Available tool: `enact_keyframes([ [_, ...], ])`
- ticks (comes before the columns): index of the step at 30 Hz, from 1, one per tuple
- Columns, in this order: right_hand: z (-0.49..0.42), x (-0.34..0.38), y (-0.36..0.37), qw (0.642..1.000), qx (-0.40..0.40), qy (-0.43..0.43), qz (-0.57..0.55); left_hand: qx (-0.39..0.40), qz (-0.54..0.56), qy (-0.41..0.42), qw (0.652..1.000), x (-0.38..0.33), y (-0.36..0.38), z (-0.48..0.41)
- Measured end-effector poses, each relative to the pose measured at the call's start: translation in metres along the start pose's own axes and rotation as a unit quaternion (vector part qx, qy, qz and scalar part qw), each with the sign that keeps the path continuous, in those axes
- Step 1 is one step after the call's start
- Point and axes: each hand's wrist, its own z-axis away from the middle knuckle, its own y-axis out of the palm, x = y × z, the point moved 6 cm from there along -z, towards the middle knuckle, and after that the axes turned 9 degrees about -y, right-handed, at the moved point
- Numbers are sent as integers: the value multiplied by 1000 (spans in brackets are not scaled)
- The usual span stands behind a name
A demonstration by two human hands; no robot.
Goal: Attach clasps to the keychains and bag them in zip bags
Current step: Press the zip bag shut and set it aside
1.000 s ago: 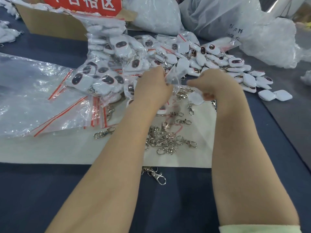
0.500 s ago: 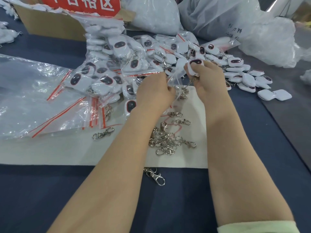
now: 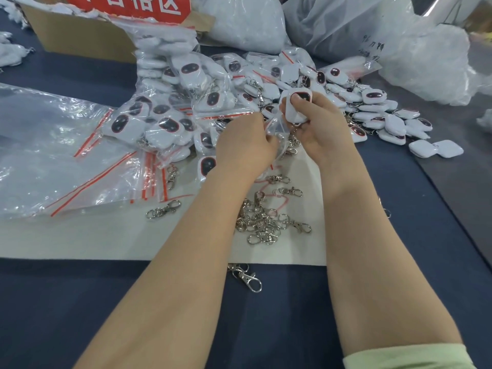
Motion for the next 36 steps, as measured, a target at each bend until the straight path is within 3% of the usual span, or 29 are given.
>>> enact_keyframes([
  [6,-1,2,-3,999,-17,-28,22,-3,-2,2,1000,1,1,-1],
  [11,-1,-2,1,998,-37,10,-42,-2,-1,-2,1000,1,1,-2],
  [16,0,1,-1,1000,-24,4,3,-2,-1,3,1000,2,2,-2],
  [23,-3,3,2,999,-38,13,-28,-8,5,8,1000,2,1,-2],
  [32,3,14,2,998,-7,-13,57,-5,17,5,1000,1,1,-1],
  [36,-1,34,11,985,4,-58,163,-2,28,-5,1000,0,0,-1],
])
